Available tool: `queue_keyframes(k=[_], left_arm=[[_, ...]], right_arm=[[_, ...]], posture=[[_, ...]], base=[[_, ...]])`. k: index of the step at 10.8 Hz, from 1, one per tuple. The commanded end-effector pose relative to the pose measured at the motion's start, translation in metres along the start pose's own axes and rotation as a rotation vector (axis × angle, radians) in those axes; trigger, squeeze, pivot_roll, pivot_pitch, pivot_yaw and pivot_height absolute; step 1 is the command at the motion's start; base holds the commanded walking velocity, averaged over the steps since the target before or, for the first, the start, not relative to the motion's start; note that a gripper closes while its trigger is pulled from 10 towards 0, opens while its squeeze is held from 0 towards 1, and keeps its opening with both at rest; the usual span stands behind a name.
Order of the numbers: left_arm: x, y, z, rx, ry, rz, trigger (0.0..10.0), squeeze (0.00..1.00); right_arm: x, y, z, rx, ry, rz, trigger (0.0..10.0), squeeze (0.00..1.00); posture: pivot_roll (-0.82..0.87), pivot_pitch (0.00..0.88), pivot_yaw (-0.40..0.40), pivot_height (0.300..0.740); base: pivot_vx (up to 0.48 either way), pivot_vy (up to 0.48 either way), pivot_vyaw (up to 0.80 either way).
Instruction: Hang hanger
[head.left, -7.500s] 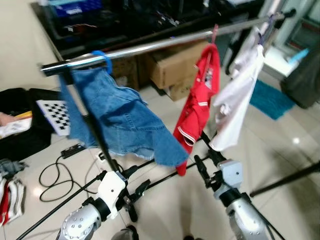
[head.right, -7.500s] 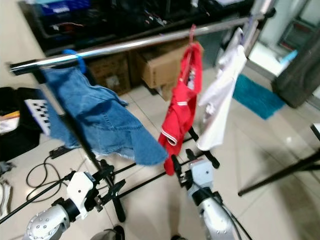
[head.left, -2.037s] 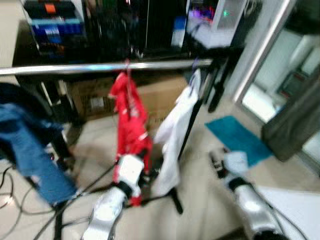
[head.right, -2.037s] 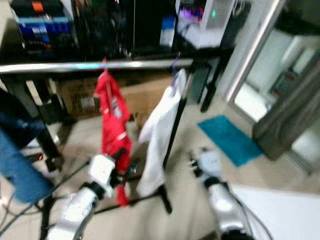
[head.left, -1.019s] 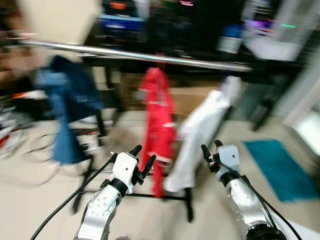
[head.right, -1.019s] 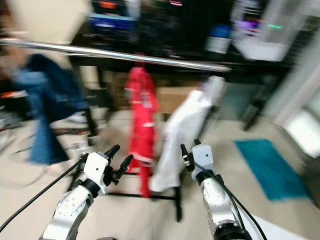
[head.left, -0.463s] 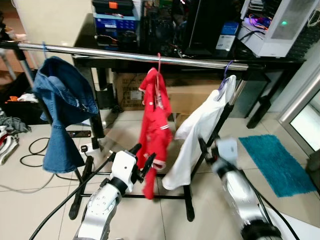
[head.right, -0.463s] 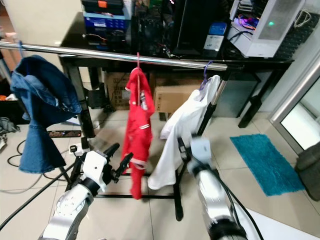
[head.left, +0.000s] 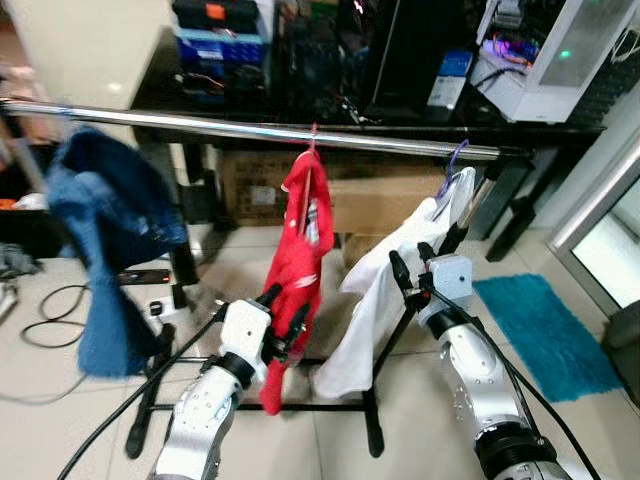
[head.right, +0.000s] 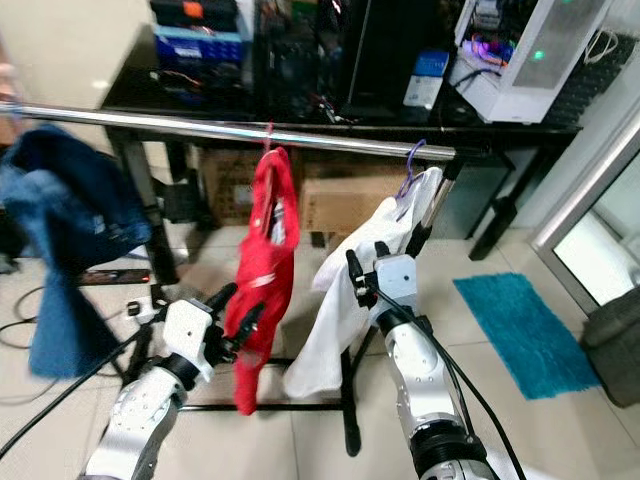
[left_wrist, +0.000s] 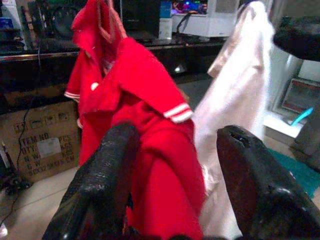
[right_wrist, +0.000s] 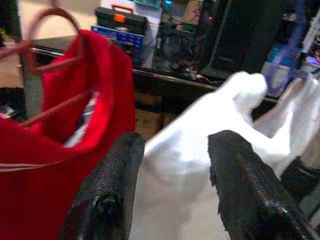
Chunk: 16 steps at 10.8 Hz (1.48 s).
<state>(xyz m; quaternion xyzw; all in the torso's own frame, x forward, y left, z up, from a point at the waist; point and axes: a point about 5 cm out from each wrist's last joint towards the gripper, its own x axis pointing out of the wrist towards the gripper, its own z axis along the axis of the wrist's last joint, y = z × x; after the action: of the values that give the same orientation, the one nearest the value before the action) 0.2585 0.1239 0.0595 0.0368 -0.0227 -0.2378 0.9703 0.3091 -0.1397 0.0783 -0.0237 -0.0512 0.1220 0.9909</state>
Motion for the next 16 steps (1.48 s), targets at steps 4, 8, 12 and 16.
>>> queue_keyframes(k=[4,8,12,16], left_arm=[[0.005,-0.009,0.003,-0.008,-0.021,-0.043,10.0,0.00],[0.005,-0.009,0.003,-0.005,-0.021,-0.050,10.0,0.00],[0.007,-0.011,0.004,0.018,-0.027,-0.069,10.0,0.00],[0.006,-0.013,0.005,0.024,-0.028,-0.078,10.0,0.00]], right_arm=[[0.001,-0.005,0.007,0.016,-0.016,-0.023,10.0,0.00],[0.002,-0.006,0.011,0.028,-0.020,-0.045,10.0,0.00],[0.021,0.012,0.026,0.078,-0.043,-0.035,10.0,0.00],[0.047,0.054,0.033,0.193,0.020,0.063,10.0,0.00]], posture=[[0.13,0.018,-0.097,0.740],[0.13,0.017,-0.096,0.740],[0.13,0.015,-0.095,0.740],[0.14,0.023,-0.095,0.740]], base=[[0.093,0.000,0.00],[0.000,0.000,0.00],[0.000,0.000,0.00],[0.000,0.000,0.00]])
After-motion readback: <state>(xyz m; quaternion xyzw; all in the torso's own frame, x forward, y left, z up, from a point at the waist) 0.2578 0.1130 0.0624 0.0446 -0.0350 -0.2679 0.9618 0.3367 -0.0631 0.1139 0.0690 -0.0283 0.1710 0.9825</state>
